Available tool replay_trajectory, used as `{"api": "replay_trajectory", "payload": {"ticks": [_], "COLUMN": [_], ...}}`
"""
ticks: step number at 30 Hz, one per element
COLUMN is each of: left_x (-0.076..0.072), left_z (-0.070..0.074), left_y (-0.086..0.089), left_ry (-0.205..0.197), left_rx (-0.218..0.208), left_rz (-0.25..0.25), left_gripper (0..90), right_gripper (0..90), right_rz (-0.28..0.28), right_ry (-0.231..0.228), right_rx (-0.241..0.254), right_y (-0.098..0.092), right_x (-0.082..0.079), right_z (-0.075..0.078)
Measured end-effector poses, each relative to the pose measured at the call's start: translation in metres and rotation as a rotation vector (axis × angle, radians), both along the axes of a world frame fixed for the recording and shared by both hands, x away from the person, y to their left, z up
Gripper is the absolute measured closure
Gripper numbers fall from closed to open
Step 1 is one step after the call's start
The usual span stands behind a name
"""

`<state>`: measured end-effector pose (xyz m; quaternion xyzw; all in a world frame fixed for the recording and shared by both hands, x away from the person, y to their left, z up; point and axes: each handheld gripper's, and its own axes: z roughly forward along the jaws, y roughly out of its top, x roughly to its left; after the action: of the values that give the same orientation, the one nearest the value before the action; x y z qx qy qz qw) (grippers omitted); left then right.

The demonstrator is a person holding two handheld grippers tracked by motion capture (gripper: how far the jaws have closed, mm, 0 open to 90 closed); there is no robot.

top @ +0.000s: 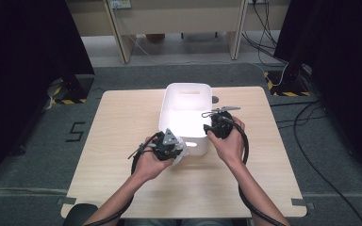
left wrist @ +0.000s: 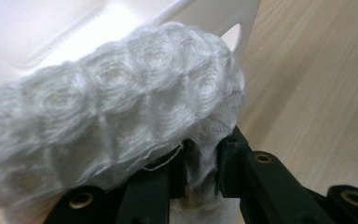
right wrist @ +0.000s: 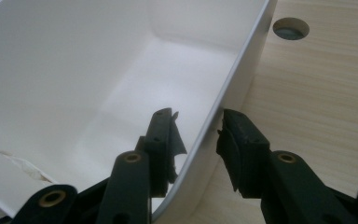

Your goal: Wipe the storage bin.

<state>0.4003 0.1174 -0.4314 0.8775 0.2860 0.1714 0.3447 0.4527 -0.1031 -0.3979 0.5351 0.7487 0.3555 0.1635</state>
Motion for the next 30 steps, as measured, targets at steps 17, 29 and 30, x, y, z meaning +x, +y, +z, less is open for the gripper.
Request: {"api": "replay_trajectory", "payload": {"ticks": [17,29,30], "left_x": [0.005,0.006,0.007], "left_z": [-0.016,-0.027,-0.029], "left_y": [-0.006,-0.009,-0.010], "left_ry": [0.037,0.035,0.038], "left_rx": [0.034,0.068,0.069], "left_rz": [0.001,0.001,0.002], "left_gripper": [76.8,76.8,76.9], "right_gripper": [64.0,63.8,63.8], "right_rz": [0.000,-0.001,-0.001], "right_ry": [0.000,0.000,0.000], "right_rx": [0.006,0.008,0.008], "right_y": [0.000,0.000,0.000], "right_x": [0.000,0.000,0.000], "right_z": [0.000,0.000,0.000]}}
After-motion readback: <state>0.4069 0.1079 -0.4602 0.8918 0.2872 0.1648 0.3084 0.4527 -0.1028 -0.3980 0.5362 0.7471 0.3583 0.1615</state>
